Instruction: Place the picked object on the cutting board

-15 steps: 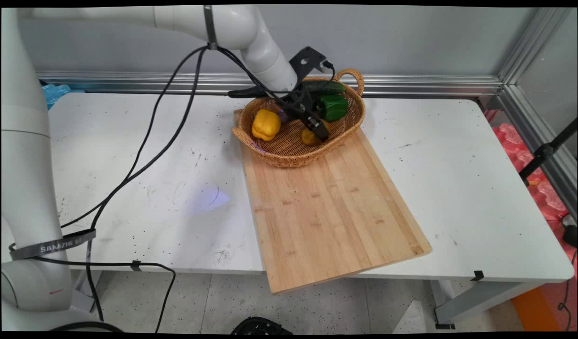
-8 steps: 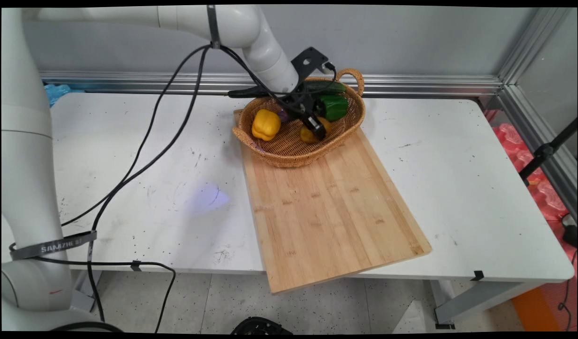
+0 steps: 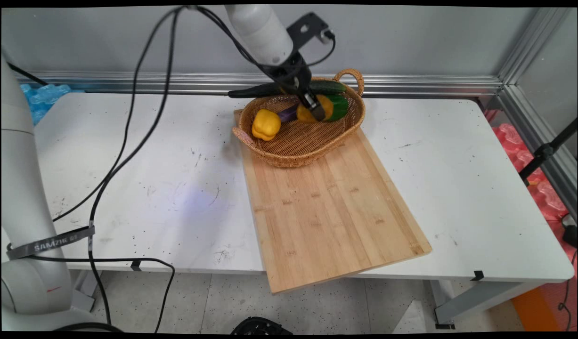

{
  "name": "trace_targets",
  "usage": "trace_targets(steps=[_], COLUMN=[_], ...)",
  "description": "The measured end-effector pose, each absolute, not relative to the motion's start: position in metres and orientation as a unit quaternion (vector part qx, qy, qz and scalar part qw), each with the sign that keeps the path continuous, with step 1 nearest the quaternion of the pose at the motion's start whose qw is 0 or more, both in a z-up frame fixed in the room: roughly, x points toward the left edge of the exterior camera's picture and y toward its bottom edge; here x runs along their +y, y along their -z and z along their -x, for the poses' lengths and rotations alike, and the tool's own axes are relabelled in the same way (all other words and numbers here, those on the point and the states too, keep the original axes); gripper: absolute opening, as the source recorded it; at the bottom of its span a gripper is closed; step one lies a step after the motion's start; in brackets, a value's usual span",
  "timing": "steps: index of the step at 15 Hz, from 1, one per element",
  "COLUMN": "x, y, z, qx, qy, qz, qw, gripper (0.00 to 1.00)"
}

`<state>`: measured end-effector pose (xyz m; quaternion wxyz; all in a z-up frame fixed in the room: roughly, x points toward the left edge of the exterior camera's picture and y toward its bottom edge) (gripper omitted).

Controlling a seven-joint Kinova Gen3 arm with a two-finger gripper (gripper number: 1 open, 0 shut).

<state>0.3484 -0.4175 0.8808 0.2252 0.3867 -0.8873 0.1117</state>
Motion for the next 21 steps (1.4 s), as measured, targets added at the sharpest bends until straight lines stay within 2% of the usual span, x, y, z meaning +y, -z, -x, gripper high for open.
trace_targets(steps=[5, 9, 15, 21], x=[-0.390, -0.367, -0.350, -0.344], y=[-0.925, -0.938, -0.931, -0.905], z=[-0.335, -0.314, -0.278, -0.249], qx=[-0.904, -0.919, -0.935, -0.947], qy=[-0.105, -0.084, -0.056, -0.038], qz=[-0.339, -0.295, -0.244, -0.199], qw=[0.239, 0.246, 0.252, 0.250], gripper=[0.00, 0.00, 0.00, 0.00])
